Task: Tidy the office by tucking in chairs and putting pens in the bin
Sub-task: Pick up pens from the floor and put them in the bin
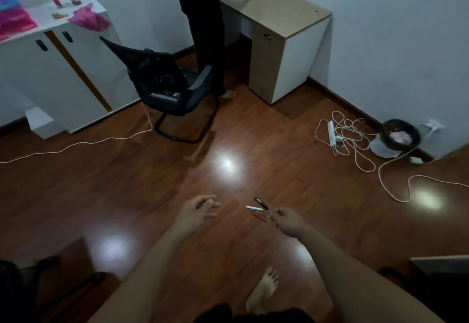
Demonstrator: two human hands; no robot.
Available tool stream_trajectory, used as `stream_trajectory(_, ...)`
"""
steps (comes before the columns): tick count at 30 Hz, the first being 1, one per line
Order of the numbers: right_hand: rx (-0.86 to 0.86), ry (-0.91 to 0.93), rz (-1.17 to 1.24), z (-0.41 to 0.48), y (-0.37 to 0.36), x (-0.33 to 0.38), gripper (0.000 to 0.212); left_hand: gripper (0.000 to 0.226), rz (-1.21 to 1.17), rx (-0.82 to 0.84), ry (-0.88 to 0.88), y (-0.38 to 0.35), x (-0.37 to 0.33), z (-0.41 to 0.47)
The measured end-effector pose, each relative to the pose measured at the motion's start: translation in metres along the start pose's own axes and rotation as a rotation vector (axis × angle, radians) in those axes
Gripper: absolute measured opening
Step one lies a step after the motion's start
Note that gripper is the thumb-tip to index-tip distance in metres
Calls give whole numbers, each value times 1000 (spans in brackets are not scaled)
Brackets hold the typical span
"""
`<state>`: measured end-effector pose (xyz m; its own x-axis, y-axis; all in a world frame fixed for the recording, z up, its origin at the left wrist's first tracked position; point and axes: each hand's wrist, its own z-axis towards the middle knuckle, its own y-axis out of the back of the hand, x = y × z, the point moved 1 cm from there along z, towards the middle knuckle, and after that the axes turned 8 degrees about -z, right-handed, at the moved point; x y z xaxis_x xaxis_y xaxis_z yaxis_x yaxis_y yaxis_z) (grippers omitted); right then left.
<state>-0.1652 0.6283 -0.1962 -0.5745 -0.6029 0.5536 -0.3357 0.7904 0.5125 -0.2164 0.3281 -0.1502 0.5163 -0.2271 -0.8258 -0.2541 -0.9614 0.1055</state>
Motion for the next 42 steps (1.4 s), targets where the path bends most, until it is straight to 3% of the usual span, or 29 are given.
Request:
stream_trajectory(12,-6,-141,-59,70,66,-67,28,26,25,55,83,-84,-48,69)
stream_trajectory(27,-32,-206,29,113,100,-46,30,25,129,219,133,-100,-53,179)
stream_trajectory(36,37,-139,-111,201,121,-53,26,22,92,102,239,-122,-38,248)
stream_trajectory(42,71,-161,-143,301,115,-95,28,24,75,64,341,-164,14,321)
